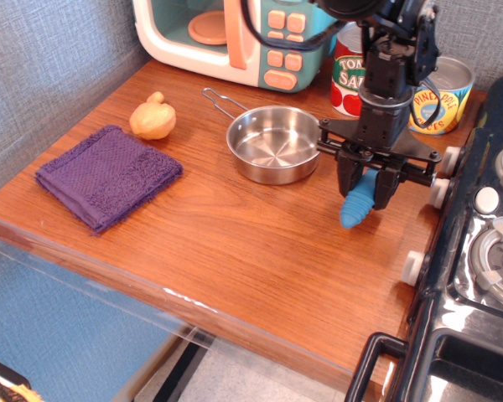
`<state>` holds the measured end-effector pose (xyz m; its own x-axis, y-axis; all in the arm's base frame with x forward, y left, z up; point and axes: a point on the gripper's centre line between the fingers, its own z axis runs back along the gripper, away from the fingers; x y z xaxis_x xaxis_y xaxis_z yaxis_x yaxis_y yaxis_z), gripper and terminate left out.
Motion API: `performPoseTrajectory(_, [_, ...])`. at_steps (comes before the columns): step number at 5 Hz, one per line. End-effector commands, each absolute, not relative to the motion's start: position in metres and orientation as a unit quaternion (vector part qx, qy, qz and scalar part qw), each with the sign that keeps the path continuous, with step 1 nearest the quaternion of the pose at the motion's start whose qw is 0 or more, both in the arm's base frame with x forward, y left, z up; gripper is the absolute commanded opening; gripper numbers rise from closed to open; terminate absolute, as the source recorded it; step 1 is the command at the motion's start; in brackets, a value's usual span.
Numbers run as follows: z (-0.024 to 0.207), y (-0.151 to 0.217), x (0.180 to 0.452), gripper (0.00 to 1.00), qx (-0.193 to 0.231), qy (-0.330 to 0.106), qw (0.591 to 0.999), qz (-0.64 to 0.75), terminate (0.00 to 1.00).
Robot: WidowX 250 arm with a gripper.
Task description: Move the fork in front of the yellow can
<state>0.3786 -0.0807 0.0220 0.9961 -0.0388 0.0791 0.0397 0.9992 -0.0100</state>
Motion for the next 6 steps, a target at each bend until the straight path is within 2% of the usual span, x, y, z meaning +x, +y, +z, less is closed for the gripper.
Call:
performPoseTrajectory(1, [0.03, -0.072, 0.407, 0.0, -0.002, -0.061, 0.998, 0.004, 0.0])
performPoseTrajectory(2, [0.03, -0.069, 0.409, 0.0, -0.003, -0.061, 0.998, 0.01, 0.0])
performPoseTrajectory(3, [0.038, -0.07, 0.403, 1.0, -0.002, -0.053, 0.998, 0.017, 0.0])
performPoseTrajectory(4, [0.057, -0.07, 0.402, 1.0, -0.01, -0.074, 0.997, -0.008, 0.0])
performPoseTrajectory(5, [0.09, -0.069, 0.396, 1.0, -0.021, -0.112, 0.993, -0.032, 0.0])
performPoseTrajectory(6, [0.108, -0.063, 0.375, 1.0, -0.021, -0.13, 0.99, -0.043, 0.0])
